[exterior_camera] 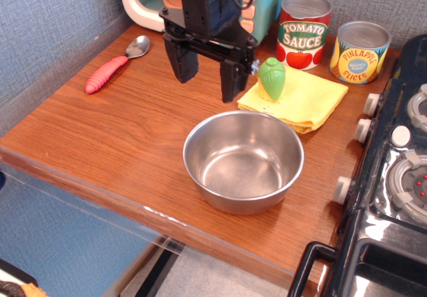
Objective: Move the pot to the bottom right corner of the table.
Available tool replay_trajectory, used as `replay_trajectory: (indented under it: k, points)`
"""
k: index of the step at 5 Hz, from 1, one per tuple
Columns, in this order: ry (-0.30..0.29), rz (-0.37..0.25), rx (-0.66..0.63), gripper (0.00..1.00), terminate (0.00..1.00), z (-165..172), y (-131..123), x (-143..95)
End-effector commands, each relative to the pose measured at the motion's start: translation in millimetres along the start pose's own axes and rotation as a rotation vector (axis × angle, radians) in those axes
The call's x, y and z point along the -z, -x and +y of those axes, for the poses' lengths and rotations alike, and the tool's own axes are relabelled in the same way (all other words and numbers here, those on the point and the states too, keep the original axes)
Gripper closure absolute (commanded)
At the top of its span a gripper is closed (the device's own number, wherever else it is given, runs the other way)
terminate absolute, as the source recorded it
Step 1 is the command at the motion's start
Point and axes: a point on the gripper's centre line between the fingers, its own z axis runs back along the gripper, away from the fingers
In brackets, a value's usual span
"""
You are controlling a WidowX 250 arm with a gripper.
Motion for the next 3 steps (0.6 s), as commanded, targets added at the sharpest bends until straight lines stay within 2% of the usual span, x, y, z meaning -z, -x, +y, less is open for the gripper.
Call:
replay_trajectory:
  k: [1,2,3]
  points:
    - [-0.007,-0.007,-0.072,0.00,0.00,20.2,2.1,0.0]
    - [-0.007,-0.007,-0.072,0.00,0.00,20.2,2.1,0.0]
    - [-0.007,-0.007,-0.072,0.00,1.00,20.2,2.1,0.0]
